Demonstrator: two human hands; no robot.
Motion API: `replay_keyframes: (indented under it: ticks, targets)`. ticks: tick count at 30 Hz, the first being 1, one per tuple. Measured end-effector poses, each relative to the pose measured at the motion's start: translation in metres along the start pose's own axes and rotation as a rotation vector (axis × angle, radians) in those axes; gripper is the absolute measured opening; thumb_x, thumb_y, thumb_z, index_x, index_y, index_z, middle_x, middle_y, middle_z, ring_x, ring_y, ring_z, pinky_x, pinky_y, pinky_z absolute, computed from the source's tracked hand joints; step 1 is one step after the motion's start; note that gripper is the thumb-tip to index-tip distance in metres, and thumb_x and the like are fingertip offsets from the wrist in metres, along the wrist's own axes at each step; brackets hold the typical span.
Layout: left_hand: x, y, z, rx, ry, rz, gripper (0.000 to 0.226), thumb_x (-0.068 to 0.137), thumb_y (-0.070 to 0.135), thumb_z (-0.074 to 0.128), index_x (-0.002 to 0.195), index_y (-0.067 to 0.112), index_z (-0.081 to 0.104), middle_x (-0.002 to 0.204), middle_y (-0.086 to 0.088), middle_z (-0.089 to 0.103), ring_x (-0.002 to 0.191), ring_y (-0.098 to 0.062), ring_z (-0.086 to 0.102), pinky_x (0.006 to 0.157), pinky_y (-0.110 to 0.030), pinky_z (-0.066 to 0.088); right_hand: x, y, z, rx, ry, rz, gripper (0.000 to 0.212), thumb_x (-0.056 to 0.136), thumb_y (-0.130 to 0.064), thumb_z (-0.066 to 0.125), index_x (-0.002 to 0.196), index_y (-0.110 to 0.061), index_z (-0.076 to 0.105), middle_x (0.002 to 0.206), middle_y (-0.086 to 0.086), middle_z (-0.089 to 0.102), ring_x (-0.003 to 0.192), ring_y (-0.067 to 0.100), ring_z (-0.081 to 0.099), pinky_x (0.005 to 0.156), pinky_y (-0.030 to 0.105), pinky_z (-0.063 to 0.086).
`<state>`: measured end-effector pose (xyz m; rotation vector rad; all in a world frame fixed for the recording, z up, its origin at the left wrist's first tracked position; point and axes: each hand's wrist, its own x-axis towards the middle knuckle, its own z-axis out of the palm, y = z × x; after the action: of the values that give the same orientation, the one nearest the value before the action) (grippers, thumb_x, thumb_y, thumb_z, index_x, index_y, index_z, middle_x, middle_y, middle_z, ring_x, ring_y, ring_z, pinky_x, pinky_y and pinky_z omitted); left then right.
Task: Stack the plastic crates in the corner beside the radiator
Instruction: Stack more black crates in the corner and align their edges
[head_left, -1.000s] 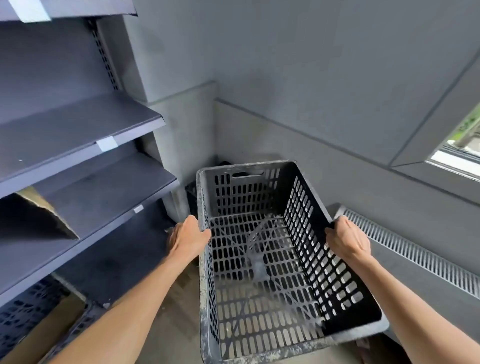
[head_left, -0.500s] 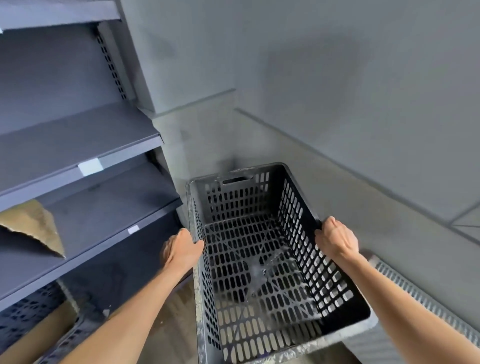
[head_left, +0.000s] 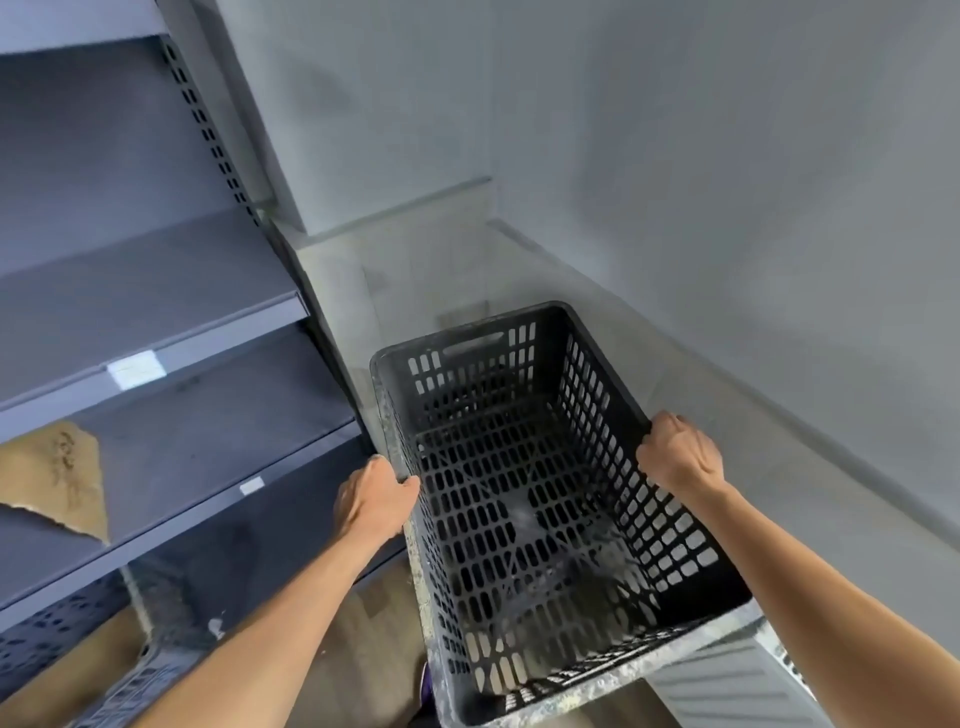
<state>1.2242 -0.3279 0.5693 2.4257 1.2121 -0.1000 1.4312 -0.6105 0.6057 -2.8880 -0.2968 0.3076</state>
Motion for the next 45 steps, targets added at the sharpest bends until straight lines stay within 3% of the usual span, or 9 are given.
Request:
replay_keyframes:
  ticks: [6, 12, 20, 27, 32, 38, 45]
  targets:
    - [0.034, 0.005, 0.004, -0.054, -0.036, -0.003, 0.034, 0.09, 0.041, 0.055, 0.07, 0.015, 0.047, 0.06, -0.005, 0.066, 0.052, -0.022, 0.066, 0.059, -0.039, 0.06, 0.035, -0.019, -0.002, 0.014, -0.078, 0.01, 0.013, 0.086, -0.016, 0.051, 0.097, -0.012, 0.057, 0.086, 0.003, 0.058, 0.079, 0.025, 0.06, 0.066, 0.036, 0.05]
    - [0.071, 0.006, 0.004, -0.093, -0.094, -0.014, 0.033, 0.094, 0.037, 0.054, 0.074, 0.014, 0.044, 0.067, -0.009, 0.069, 0.055, -0.023, 0.069, 0.058, -0.04, 0.061, 0.078, -0.046, 0.004, 0.021, -0.134, 0.003, 0.01, 0.084, -0.019, 0.054, 0.091, -0.013, 0.058, 0.084, 0.006, 0.062, 0.074, 0.022, 0.063, 0.07, 0.042, 0.06]
    - [0.096, -0.002, 0.012, -0.083, -0.141, -0.06, 0.031, 0.095, 0.043, 0.055, 0.086, 0.014, 0.048, 0.056, 0.001, 0.068, 0.042, -0.012, 0.066, 0.058, -0.032, 0.06, 0.114, -0.076, 0.017, -0.052, -0.188, -0.02, 0.018, 0.087, -0.019, 0.053, 0.082, -0.006, 0.064, 0.079, 0.009, 0.065, 0.069, 0.026, 0.067, 0.065, 0.041, 0.061]
    - [0.107, 0.005, 0.019, -0.117, -0.135, -0.082, 0.03, 0.096, 0.041, 0.054, 0.087, 0.013, 0.049, 0.054, 0.0, 0.068, 0.042, -0.008, 0.065, 0.059, -0.033, 0.06, 0.152, -0.088, 0.026, -0.112, -0.202, -0.058, 0.02, 0.088, -0.018, 0.053, 0.078, -0.005, 0.064, 0.084, 0.012, 0.063, 0.069, 0.026, 0.064, 0.06, 0.036, 0.056]
    - [0.109, 0.018, 0.025, -0.127, -0.076, -0.109, 0.029, 0.094, 0.041, 0.059, 0.084, 0.015, 0.051, 0.063, 0.002, 0.066, 0.049, -0.01, 0.065, 0.056, -0.03, 0.058, 0.174, -0.079, 0.029, -0.13, -0.183, -0.096, 0.022, 0.092, -0.014, 0.05, 0.071, -0.009, 0.054, 0.081, 0.009, 0.057, 0.065, 0.022, 0.057, 0.047, 0.027, 0.037]
    - [0.109, 0.024, 0.036, -0.15, -0.01, -0.147, 0.031, 0.089, 0.043, 0.064, 0.078, 0.019, 0.049, 0.07, 0.002, 0.066, 0.059, -0.018, 0.069, 0.062, -0.036, 0.061, 0.191, -0.073, 0.033, -0.146, -0.167, -0.134, 0.017, 0.092, -0.01, 0.05, 0.075, -0.011, 0.05, 0.086, 0.009, 0.057, 0.07, 0.022, 0.058, 0.05, 0.029, 0.04]
    - [0.111, 0.028, 0.027, -0.156, 0.02, -0.193, 0.031, 0.091, 0.043, 0.062, 0.089, 0.014, 0.051, 0.075, -0.003, 0.069, 0.069, -0.024, 0.072, 0.067, -0.038, 0.06, 0.203, -0.077, 0.034, -0.123, -0.189, -0.197, 0.016, 0.09, -0.008, 0.052, 0.075, -0.011, 0.047, 0.082, 0.007, 0.056, 0.072, 0.023, 0.06, 0.054, 0.03, 0.043]
